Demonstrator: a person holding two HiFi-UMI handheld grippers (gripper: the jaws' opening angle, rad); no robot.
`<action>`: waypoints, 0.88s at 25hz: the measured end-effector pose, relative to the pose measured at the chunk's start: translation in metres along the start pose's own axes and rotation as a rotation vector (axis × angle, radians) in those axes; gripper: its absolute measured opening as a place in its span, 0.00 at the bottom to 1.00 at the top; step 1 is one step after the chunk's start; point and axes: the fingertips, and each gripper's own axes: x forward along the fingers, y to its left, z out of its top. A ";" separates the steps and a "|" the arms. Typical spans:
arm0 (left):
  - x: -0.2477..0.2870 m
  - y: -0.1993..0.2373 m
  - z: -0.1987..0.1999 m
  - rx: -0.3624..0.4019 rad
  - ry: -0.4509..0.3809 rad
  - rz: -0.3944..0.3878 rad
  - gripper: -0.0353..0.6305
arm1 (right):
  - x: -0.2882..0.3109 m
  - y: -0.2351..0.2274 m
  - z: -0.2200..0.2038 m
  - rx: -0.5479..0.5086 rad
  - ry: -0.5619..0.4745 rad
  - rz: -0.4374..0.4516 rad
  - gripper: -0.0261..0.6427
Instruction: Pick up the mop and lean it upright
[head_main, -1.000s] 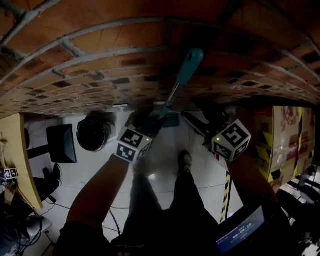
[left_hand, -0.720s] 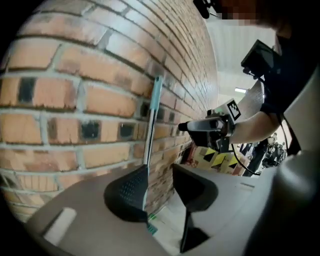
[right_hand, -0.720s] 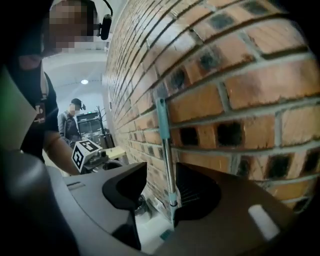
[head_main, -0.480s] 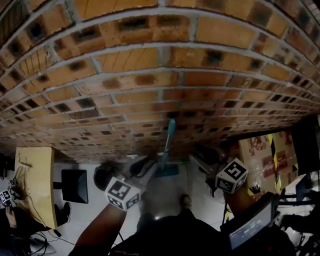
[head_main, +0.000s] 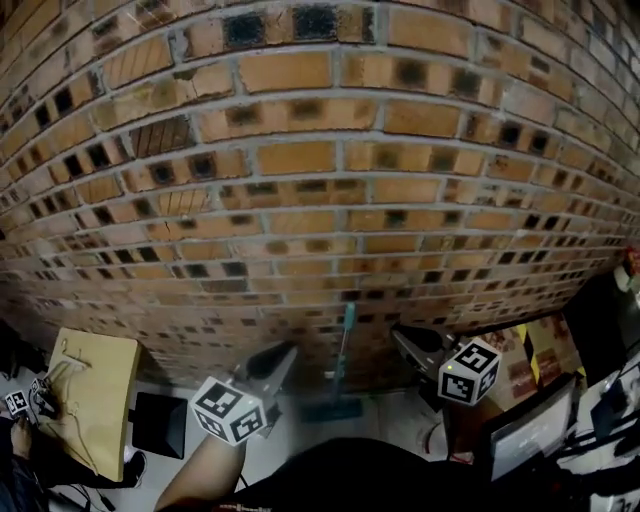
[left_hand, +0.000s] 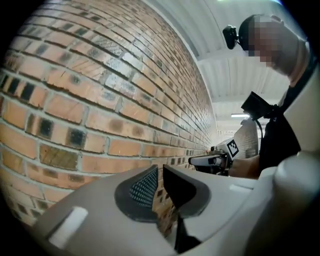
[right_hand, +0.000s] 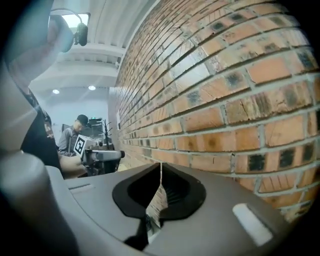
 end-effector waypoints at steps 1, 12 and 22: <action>-0.005 0.000 0.007 -0.006 -0.011 0.005 0.10 | -0.001 0.003 0.006 -0.003 -0.001 -0.002 0.06; -0.034 0.008 0.031 -0.024 -0.027 0.063 0.07 | -0.010 0.007 0.030 0.072 -0.022 0.010 0.06; -0.025 0.009 0.009 -0.054 0.020 0.055 0.07 | -0.001 0.005 0.021 0.058 -0.003 0.017 0.06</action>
